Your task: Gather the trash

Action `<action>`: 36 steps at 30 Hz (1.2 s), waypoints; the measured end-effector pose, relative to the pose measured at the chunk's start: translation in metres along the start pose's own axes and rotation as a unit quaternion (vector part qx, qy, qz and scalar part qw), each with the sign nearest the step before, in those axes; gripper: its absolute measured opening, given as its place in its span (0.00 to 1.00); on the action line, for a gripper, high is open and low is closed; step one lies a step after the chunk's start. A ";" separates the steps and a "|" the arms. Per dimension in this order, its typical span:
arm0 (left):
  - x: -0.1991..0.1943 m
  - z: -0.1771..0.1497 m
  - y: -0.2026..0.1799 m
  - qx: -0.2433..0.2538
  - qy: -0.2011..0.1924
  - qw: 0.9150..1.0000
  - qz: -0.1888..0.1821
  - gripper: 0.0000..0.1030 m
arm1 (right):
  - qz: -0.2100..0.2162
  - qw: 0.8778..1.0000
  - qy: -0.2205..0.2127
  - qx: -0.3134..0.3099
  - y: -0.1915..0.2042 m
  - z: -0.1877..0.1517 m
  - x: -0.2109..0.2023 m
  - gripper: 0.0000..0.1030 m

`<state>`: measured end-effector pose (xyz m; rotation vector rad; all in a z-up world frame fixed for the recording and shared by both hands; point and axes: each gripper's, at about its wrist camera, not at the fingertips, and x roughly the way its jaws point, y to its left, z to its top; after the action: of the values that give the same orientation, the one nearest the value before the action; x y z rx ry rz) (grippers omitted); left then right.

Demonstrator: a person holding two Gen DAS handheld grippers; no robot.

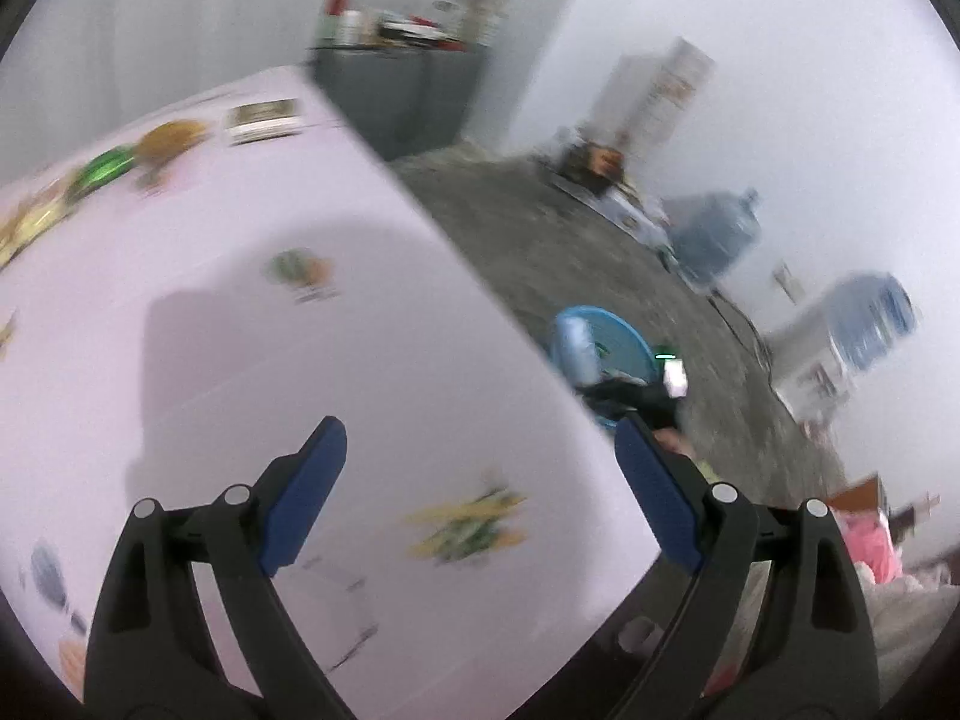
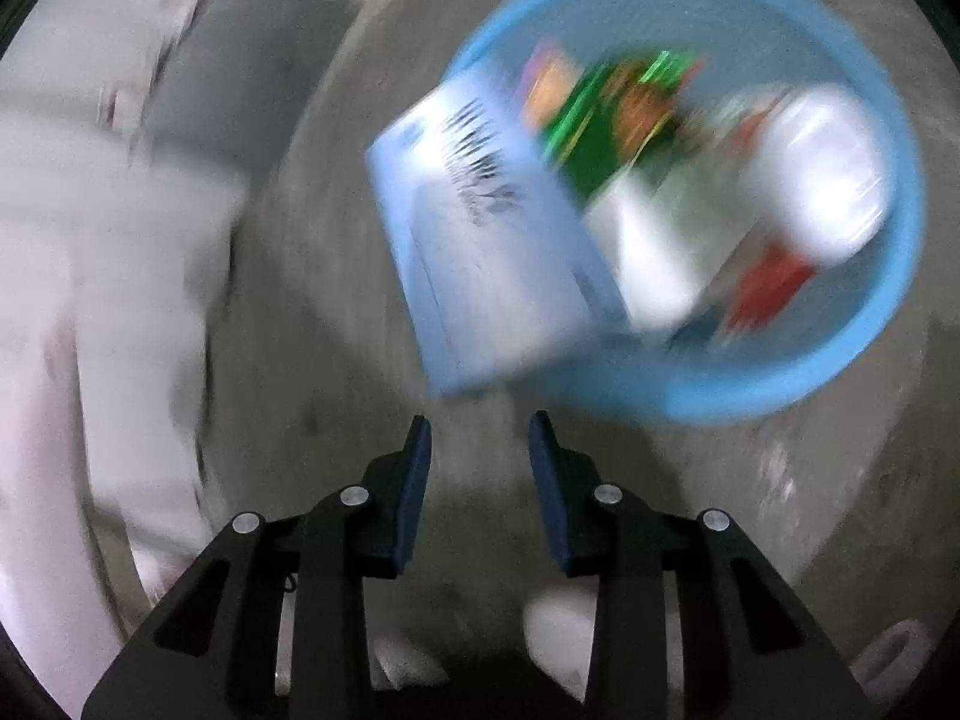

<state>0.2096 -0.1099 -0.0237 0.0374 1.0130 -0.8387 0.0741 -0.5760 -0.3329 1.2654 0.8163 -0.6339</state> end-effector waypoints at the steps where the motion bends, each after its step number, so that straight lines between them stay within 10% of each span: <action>1: -0.007 -0.005 0.010 -0.013 -0.007 1.000 0.005 0.84 | 0.005 1.000 -0.015 0.018 -0.007 0.006 -0.008 0.33; 11: -0.035 -0.029 0.034 -0.054 -0.053 0.997 0.012 0.84 | 0.000 0.998 -0.040 0.041 -0.033 -0.034 -0.066 0.33; 17: -0.061 -0.039 0.016 -0.042 -0.093 0.994 0.039 0.88 | 0.016 0.992 -0.068 -0.106 0.039 -0.093 -0.152 0.42; 25: -0.083 -0.070 -0.002 -0.089 -0.123 0.983 0.103 0.91 | 0.016 0.905 -0.165 -0.392 0.165 -0.219 -0.274 0.92; 36: -0.097 -0.118 -0.013 -0.091 -0.110 0.966 0.215 0.91 | -0.061 0.819 -0.181 -0.541 0.215 -0.350 -0.283 0.94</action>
<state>0.0904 -0.0138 -0.0119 0.0052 0.8262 -0.3426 0.0206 -0.1967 -0.0131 0.0387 0.7454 -0.3678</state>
